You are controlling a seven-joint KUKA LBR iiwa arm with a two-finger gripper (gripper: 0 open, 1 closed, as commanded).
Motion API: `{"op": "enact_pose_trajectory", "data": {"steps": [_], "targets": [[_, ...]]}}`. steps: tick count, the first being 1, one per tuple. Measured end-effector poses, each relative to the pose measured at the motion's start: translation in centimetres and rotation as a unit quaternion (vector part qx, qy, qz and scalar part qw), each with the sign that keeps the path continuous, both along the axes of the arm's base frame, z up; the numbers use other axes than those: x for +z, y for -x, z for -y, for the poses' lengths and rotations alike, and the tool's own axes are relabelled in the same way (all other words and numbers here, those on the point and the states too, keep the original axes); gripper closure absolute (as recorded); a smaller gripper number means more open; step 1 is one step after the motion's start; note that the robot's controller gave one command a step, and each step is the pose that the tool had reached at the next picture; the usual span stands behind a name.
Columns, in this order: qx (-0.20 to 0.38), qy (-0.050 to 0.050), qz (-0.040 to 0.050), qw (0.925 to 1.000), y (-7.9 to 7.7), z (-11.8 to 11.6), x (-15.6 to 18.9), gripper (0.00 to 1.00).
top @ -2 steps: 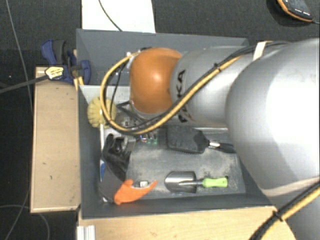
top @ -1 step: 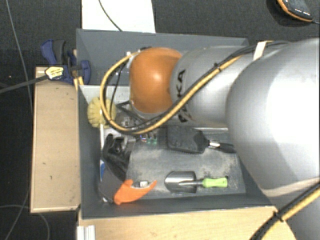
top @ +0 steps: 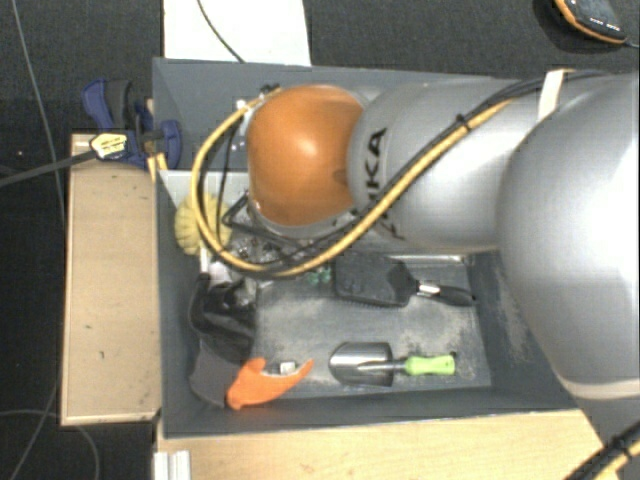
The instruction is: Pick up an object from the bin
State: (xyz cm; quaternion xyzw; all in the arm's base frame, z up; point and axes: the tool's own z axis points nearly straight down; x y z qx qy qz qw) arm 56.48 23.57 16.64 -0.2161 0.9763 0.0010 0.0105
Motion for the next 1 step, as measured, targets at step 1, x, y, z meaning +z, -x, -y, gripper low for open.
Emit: {"op": "enact_pose_trajectory", "data": {"steps": [1], "targets": [[-0.153, -0.002, -0.003, 0.9882, -1.4, 1.7, 5.04, 1.0]]}}
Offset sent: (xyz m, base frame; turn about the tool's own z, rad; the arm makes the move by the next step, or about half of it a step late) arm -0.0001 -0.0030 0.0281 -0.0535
